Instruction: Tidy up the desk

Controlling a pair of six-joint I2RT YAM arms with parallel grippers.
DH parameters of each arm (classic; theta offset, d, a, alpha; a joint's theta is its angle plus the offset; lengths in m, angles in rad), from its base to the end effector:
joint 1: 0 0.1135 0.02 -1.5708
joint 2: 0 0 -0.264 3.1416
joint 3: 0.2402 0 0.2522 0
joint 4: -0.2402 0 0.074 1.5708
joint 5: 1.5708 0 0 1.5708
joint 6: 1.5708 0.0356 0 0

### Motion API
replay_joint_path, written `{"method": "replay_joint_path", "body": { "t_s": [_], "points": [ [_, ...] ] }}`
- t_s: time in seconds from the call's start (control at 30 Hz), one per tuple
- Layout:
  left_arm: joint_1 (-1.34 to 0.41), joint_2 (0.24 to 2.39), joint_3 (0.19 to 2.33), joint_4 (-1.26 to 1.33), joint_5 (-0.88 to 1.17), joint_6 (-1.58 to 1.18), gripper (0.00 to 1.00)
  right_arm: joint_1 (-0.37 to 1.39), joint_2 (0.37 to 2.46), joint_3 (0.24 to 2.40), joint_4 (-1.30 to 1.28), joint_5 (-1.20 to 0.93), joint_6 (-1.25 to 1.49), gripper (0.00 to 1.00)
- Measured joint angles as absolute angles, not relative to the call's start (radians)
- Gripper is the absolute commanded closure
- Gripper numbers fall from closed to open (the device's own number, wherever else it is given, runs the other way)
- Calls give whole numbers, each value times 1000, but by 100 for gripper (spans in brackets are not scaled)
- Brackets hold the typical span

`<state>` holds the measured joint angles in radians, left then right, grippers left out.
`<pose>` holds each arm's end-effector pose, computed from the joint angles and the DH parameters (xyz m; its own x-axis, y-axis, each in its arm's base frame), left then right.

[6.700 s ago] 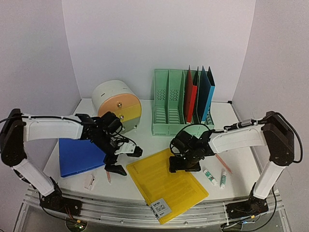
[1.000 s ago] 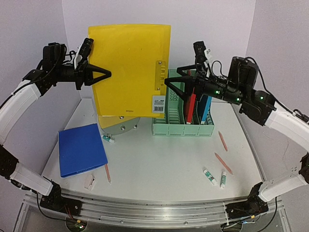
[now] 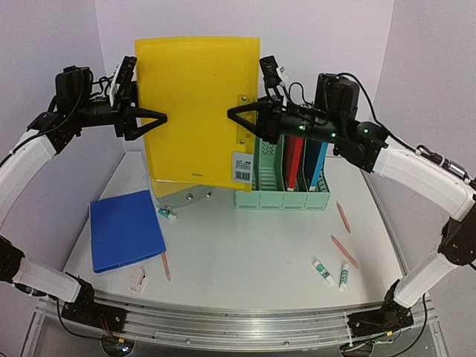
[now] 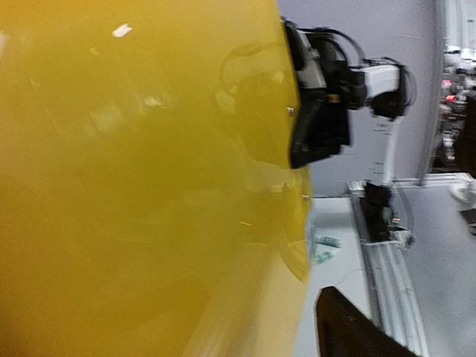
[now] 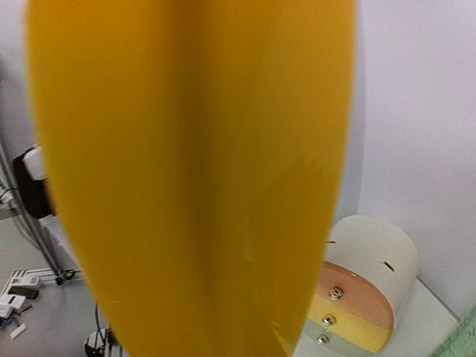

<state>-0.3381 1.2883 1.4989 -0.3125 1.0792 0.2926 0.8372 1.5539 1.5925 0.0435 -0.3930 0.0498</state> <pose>0.2384 -0.1171 0.4677 0.1919 0.0768 -0.9784 0.9698 0.1381 0.2011 0.2339 0.2799 0.4556 0.0080 0.0775 -0.9970 -0.9433 0.3316 0.0182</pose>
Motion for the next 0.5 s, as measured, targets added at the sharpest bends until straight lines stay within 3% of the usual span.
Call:
{"method": "replay_joint_path", "body": {
  "t_s": [0.23,0.5],
  "points": [
    [-339,1236,1412,-194,741,283,0,846,1461,1443,9,141,67,100],
    [-340,1139,1338,-85,727,277,0,825,1495,1507,-1,635,50,100]
  ]
}}
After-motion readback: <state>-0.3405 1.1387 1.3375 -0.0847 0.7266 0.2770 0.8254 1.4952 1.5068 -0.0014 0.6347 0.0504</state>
